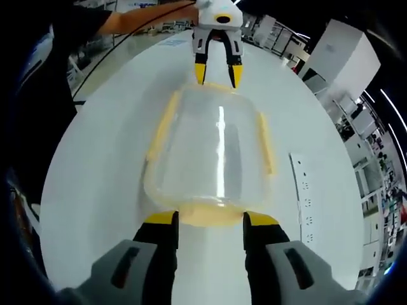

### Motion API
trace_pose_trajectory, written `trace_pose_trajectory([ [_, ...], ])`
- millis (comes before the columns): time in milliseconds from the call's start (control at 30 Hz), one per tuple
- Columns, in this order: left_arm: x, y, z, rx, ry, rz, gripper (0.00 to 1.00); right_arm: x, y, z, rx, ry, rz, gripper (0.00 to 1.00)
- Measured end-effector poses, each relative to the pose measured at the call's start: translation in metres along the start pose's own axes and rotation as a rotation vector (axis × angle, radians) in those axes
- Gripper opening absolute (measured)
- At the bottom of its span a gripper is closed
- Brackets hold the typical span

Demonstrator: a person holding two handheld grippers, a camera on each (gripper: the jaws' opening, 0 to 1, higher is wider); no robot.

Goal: Snap each plastic latch of the storage box into its locked position after aligning the lid with the box until every specified latch is closed and the lid sits flush.

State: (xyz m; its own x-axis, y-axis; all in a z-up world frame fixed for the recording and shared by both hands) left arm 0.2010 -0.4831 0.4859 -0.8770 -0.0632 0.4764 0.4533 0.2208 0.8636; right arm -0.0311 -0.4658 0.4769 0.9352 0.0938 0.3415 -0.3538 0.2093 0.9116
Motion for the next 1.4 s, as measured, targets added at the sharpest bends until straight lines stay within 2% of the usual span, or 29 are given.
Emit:
trace_pose_trajectory([
  [200,-0.009,0.013,-0.002,0.019,0.026,-0.006,0.36,-0.006,0.004,0.003,-0.028,-0.003,0.017,0.44],
  [367,-0.007,0.021,-0.002,0.033,0.032,0.01,0.37,-0.009,0.009,0.003,-0.049,-0.008,0.018,0.43],
  [433,-0.001,0.024,-0.002,0.033,0.028,0.029,0.37,-0.011,0.01,0.003,-0.059,-0.011,0.016,0.42],
  [600,0.022,0.027,-0.001,0.038,0.018,0.111,0.35,-0.008,0.013,0.003,-0.064,-0.028,0.05,0.28],
  [667,0.033,0.025,-0.001,0.036,0.019,0.144,0.33,-0.008,0.013,0.003,-0.067,-0.033,0.048,0.26],
  [767,0.04,0.019,0.0,0.019,0.037,0.158,0.33,-0.007,0.011,0.002,-0.065,-0.049,0.061,0.25],
  [867,0.042,0.017,0.002,0.016,0.033,0.159,0.3,-0.007,0.011,0.001,-0.062,-0.055,0.065,0.21],
  [900,0.044,0.012,0.004,0.006,0.021,0.157,0.29,-0.007,0.01,0.0,-0.06,-0.083,0.092,0.2],
  [967,0.041,0.011,0.006,-0.005,0.018,0.154,0.25,-0.01,0.008,0.0,-0.058,-0.098,0.101,0.18],
  [1133,0.015,0.012,-0.001,0.011,0.02,0.113,0.2,-0.012,0.0,-0.005,-0.037,-0.113,0.115,0.15],
  [1233,0.005,0.012,0.002,-0.018,0.041,0.141,0.15,-0.012,-0.005,-0.006,-0.022,-0.122,0.12,0.09],
  [1300,-0.002,0.01,0.003,-0.024,0.054,0.134,0.13,-0.011,-0.006,-0.005,-0.015,-0.136,0.143,0.02],
  [1400,-0.014,0.005,0.001,-0.025,0.078,0.128,0.09,-0.013,-0.01,-0.003,-0.006,-0.145,0.16,0.01],
])
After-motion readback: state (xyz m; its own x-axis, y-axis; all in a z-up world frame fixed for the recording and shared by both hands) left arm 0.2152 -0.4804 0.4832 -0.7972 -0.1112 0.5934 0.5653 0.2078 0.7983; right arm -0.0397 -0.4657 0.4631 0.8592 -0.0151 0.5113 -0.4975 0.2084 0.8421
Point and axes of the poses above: the point that each gripper's makers call its tool centre point, and the gripper's own axes: y roughly backward along the fingers, z roughly to its right, x roughly out of its top, the point moved 2 cm from there along y, roughly backward along the fingers, and after that the axes turned 11 degrees about -z, right-handed, at the moved point
